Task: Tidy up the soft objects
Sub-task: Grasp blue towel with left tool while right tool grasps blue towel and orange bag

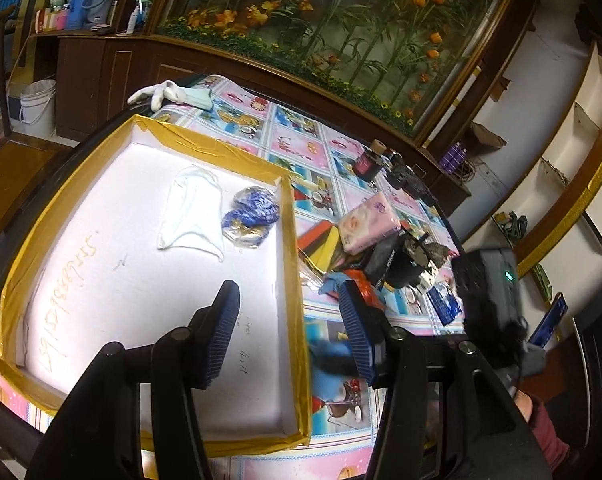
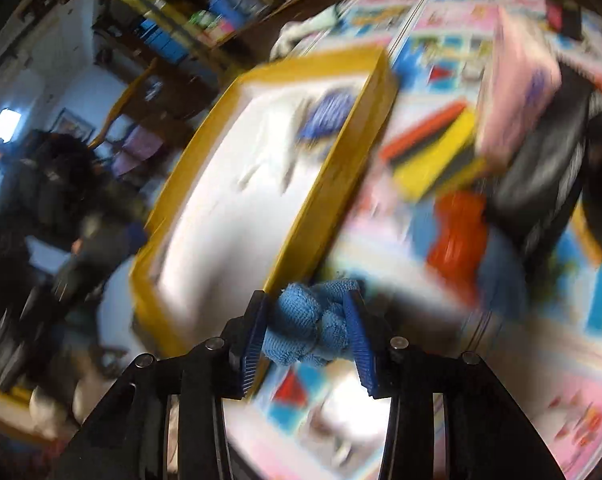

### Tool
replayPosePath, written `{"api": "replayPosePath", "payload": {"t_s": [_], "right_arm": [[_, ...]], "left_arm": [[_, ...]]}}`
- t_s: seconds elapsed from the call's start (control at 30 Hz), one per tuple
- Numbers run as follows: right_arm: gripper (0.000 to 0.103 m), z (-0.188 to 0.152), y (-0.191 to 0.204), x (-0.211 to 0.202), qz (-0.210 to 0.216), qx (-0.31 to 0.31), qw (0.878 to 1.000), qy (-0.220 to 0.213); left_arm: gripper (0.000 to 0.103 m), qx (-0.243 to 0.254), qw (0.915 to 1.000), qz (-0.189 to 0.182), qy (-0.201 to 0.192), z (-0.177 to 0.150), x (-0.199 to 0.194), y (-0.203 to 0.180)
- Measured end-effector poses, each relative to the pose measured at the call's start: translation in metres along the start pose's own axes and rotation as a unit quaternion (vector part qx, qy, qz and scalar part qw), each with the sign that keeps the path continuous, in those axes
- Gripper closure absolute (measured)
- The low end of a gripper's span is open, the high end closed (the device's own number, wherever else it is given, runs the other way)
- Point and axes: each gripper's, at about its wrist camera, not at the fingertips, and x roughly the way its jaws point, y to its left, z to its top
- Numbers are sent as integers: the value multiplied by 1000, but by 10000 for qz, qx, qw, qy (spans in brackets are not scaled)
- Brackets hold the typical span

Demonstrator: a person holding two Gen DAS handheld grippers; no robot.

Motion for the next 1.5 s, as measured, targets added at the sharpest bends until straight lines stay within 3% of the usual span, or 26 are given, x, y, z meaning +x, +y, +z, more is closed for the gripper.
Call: {"api": "replayPosePath", "payload": {"t_s": [0.1, 0.2, 0.3, 0.4, 0.53, 0.57, 0.63, 0.67, 0.93, 1.1, 1.2, 1.23, 1.27, 1.5], "right_arm": [[63, -26, 3, -22, -162, -292, 9994, -5], [51, -32, 3, -50, -1085, -489, 9915, -523], [48, -22, 0, -61, -1886, -575, 9757, -959], [48, -5, -4, -50, -2126, -517, 9697, -1085], [48, 10, -7, -13, -2218, -547, 9698, -858], [48, 14, -8, -4, -2315, -543, 9681, -792], [68, 20, -12, 10, -2483, -509, 9649, -684], [68, 20, -15, 11, -2541, -446, 9641, -625], [70, -15, -25, -40, -2137, 159, 9742, -708], [70, -43, -38, -72, -2041, 409, 9739, -904], [70, -54, -47, -80, -2023, 503, 9740, -890], [69, -61, -48, -83, -2033, 511, 9738, -882], [69, -62, -49, -82, -2024, 510, 9739, -893], [63, -68, -39, -84, -2177, 324, 9706, -976]], "left_arm": [[53, 190, 9998, -91, 72, -7, 4, -11], [53, 387, 9989, -196, 183, -18, 8, -25], [53, 745, 9964, -270, 293, -33, 9, -43], [53, 1122, 9924, -196, 462, -49, 12, -59], [53, 1308, 9889, -155, 691, -62, 21, -70], [53, 1304, 9886, -165, 733, -64, 24, -71], [53, 1320, 9880, -174, 778, -66, 27, -74], [53, 1359, 9875, -173, 784, -66, 28, -76], [53, 1946, 9750, 221, 1053, -75, 67, -105], [53, 1957, 9688, 443, 1458, -87, 96, -112], [53, 1881, 9714, 406, 1389, -88, 99, -111], [67, 1765, 9745, 339, 1343, -86, 97, -109], [71, 1637, 9768, 229, 1362, -84, 96, -106], [71, 1226, 9842, 85, 1276, -76, 86, -97]]}}
